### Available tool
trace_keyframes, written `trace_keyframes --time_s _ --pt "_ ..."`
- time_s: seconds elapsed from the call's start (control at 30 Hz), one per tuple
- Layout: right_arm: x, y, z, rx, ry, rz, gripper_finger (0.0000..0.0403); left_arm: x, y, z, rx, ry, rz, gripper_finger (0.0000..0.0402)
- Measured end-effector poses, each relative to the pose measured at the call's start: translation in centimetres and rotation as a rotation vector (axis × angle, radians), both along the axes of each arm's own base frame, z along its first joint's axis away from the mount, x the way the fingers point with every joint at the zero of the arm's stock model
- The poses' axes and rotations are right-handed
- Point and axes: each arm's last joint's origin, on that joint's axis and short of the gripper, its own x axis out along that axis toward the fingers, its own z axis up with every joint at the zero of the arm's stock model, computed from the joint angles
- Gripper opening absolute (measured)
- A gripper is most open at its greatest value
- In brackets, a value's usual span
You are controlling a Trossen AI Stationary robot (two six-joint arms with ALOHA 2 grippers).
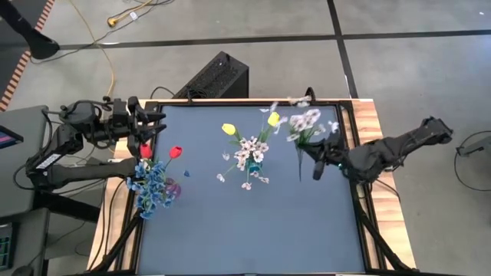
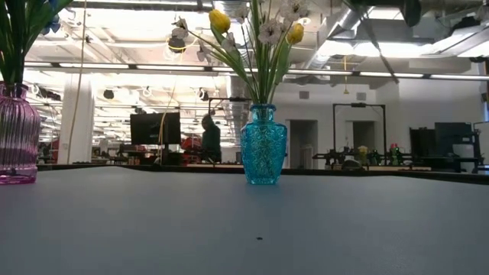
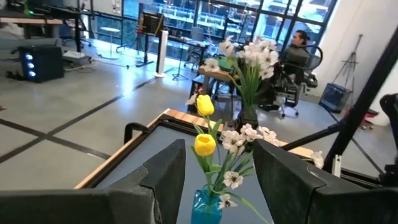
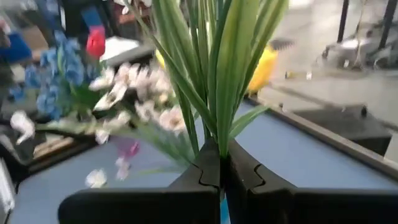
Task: Sort flowers into vase by color
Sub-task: Put the white flowers into the blue vase
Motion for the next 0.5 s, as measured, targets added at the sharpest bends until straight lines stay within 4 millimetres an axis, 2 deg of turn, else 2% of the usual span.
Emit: trace_keyframes --time_s 0.13,0.33,0.5 --pt "-0.5 -1.0 -0.9 -0.037 -0.147 0.023 0.0027 0.0 0.1 0.0 -0.012 -0.003 0.024 0.0177" --pt "0.2 -1.8 -4.7 -0.150 -0.423 0.138 0.0027 0.0 0.1 0.0 -0.024 -0.007 0.044 0.0177" --pt "1.1 -2.4 -6.6 -0.291 -0.553 0.146 0.0027 -0.1 0.2 0.0 -0.030 -0.009 0.066 0.0177"
